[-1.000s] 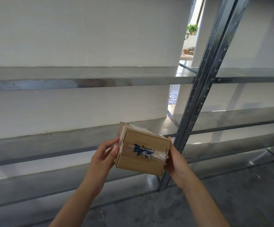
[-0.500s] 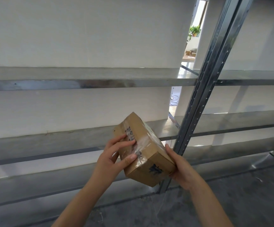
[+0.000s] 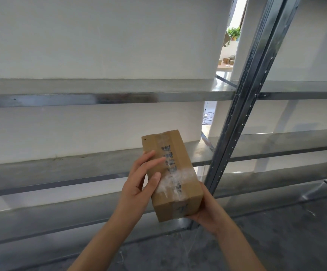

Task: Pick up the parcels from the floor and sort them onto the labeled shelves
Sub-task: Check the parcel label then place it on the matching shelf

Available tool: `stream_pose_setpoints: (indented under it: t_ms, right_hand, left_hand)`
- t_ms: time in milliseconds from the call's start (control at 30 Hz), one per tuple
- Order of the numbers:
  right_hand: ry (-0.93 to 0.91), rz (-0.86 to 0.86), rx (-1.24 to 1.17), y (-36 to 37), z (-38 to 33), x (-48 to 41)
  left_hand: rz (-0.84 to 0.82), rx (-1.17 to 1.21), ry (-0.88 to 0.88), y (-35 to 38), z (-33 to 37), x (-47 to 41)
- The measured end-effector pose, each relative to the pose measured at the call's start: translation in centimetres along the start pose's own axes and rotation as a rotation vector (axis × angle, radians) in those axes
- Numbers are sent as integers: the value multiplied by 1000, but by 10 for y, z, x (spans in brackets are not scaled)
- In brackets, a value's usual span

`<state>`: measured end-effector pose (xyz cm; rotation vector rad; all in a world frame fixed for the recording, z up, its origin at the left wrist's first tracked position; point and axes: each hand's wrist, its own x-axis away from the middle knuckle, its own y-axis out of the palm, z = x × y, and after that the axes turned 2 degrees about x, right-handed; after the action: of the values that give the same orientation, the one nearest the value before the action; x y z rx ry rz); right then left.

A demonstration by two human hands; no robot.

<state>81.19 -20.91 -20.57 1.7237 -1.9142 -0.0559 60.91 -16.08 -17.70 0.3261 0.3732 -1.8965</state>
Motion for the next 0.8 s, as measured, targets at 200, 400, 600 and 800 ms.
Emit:
stream_pose_setpoints:
  t_ms: [200, 400, 600, 800]
  right_hand:
    - [-45, -59, -124, -1, 2, -1]
    - [-38, 91, 39, 0, -1, 8]
    - [-9, 49, 90, 1, -8, 9]
    - [-2, 97, 282, 2, -11, -2]
  left_hand:
    - [27, -38, 4, 12, 2, 4]
    - [-14, -113, 30, 23, 6, 9]
    - [-20, -208, -41, 16, -6, 12]
    - [6, -60, -258, 7, -9, 13]
